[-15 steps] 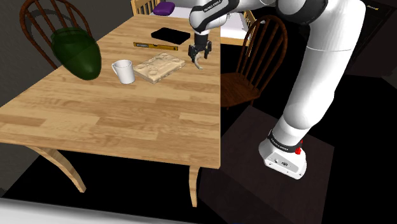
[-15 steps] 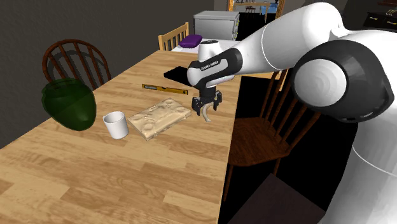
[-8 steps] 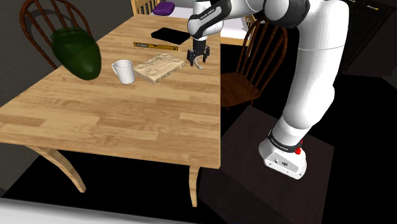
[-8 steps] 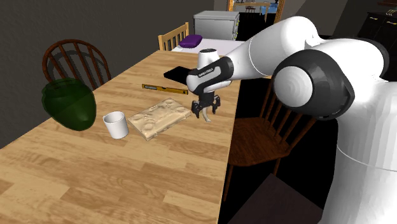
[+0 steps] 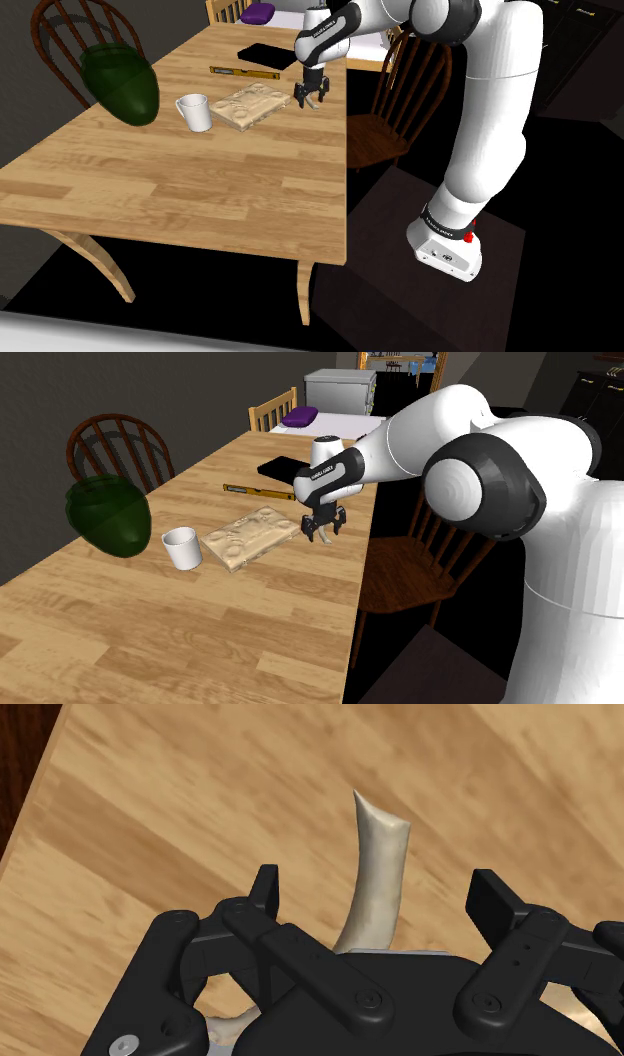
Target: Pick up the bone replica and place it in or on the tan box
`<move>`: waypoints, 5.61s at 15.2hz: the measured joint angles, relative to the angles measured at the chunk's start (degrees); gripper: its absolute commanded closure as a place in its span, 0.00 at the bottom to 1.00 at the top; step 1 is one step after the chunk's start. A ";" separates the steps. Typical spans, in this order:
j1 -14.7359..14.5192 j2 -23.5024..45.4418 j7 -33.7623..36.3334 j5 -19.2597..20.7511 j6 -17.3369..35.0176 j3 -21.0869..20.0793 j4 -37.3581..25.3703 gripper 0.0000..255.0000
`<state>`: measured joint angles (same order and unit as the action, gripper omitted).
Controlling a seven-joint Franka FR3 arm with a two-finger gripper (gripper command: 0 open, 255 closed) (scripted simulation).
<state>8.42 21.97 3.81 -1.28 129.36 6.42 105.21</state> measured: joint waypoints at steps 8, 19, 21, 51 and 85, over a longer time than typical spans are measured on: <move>-0.36 -0.12 0.19 -0.14 -0.25 -0.36 -0.68 1.00; -0.09 -2.19 0.12 0.29 -3.86 0.11 -1.71 1.00; -0.13 -2.85 0.18 0.39 -5.01 0.14 -2.19 1.00; -10.97 9.63 16.26 2.27 -23.41 -4.49 -32.67 1.00; -14.59 19.09 20.82 2.74 -25.76 -5.36 -44.43 0.00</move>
<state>-6.17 41.06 24.63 1.46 103.60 1.06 60.77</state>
